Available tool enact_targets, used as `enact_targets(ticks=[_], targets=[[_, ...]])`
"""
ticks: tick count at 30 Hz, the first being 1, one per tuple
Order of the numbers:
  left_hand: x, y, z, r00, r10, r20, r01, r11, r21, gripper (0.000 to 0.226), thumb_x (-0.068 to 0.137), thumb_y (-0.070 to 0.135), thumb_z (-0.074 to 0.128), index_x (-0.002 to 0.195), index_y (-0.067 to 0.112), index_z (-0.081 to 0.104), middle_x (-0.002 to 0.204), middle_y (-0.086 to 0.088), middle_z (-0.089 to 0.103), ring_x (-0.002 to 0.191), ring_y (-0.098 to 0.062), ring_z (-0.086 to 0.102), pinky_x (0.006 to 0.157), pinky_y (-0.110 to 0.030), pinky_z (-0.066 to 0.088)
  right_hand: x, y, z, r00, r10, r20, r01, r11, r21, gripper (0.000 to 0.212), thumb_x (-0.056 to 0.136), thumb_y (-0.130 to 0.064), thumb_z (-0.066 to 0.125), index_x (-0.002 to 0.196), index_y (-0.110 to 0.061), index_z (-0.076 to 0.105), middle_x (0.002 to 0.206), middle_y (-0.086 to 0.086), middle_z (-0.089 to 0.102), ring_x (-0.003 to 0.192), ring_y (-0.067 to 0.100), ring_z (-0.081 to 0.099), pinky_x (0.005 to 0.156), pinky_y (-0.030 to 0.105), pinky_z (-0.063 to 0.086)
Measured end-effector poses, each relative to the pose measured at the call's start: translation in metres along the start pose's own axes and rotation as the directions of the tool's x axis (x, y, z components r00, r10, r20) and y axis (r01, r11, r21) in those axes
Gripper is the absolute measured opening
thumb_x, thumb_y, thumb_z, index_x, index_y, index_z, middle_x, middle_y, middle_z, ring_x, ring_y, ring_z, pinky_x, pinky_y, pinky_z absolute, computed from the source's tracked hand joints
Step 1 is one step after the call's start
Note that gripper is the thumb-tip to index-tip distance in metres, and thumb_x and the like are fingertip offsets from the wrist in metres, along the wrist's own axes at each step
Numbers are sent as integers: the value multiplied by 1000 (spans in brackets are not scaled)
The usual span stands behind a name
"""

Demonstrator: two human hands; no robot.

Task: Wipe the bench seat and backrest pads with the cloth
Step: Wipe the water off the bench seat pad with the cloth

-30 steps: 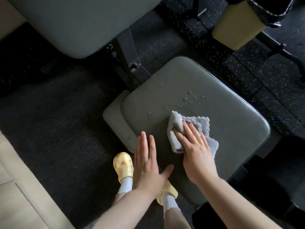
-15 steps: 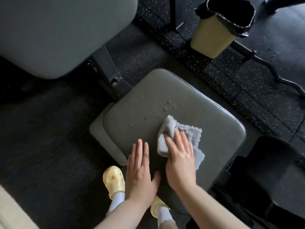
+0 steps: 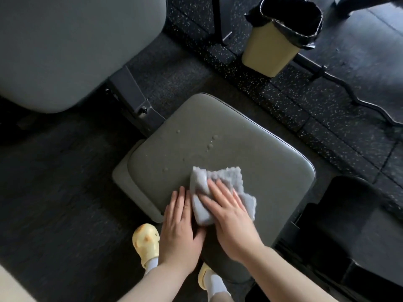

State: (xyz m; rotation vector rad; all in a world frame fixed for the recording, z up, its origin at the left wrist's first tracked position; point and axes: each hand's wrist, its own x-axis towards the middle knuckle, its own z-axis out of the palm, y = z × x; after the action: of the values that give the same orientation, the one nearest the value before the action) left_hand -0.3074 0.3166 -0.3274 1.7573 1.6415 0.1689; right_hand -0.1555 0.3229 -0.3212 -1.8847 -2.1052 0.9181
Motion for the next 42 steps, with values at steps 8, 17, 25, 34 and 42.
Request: enact_targets(ticks=[8, 17, 25, 34, 42], targets=[[0, -4, -4, 998, 56, -2, -56, 997, 48, 73, 92, 49, 34, 150, 24, -4, 157, 12, -13, 144, -4, -18, 120, -26, 0, 59, 14, -26, 876, 426, -225, -427, 903, 44, 73, 69, -9, 32, 138, -24, 51, 157, 3, 27, 148, 26, 15, 119, 36, 6], [-2, -16, -11, 993, 86, 79, -92, 993, 77, 75, 97, 43, 42, 147, 30, -13, 155, 17, -22, 141, 0, -25, 119, -21, -6, 6, 35, -39, 998, -70, 10, 70, 970, -235, 64, 74, -14, 32, 130, -30, 57, 150, -7, 40, 141, 13, 29, 110, 52, 34], [-2, -18, -5, 997, 40, 73, -47, 994, 100, 63, 87, 45, 38, 144, 19, 34, 150, 4, 38, 142, -17, 31, 115, -31, 27, 64, -45, 3, 996, 64, 62, -61, 997, -45, 59, 82, -10, 43, 138, -27, 48, 160, -5, 17, 148, 21, 9, 121, 43, 8], [-4, -22, -17, 969, 154, 192, -184, 971, 151, 63, 94, 43, 33, 152, 32, 11, 159, 20, 5, 147, -9, -6, 118, -31, 15, 99, 5, -32, 931, 336, -145, -359, 917, -177, 67, 85, -7, 40, 147, -30, 32, 162, -1, 10, 149, 21, 2, 120, 41, 4], [-5, -30, -13, 976, 159, 149, -189, 959, 212, 68, 89, 47, 33, 152, 26, 19, 160, 11, 12, 147, -9, 3, 117, -36, 14, 14, 40, -32, 998, 10, -67, -26, 969, -246, 60, 78, -12, 36, 134, -27, 52, 150, 3, 41, 142, 25, 32, 111, 54, 32]])
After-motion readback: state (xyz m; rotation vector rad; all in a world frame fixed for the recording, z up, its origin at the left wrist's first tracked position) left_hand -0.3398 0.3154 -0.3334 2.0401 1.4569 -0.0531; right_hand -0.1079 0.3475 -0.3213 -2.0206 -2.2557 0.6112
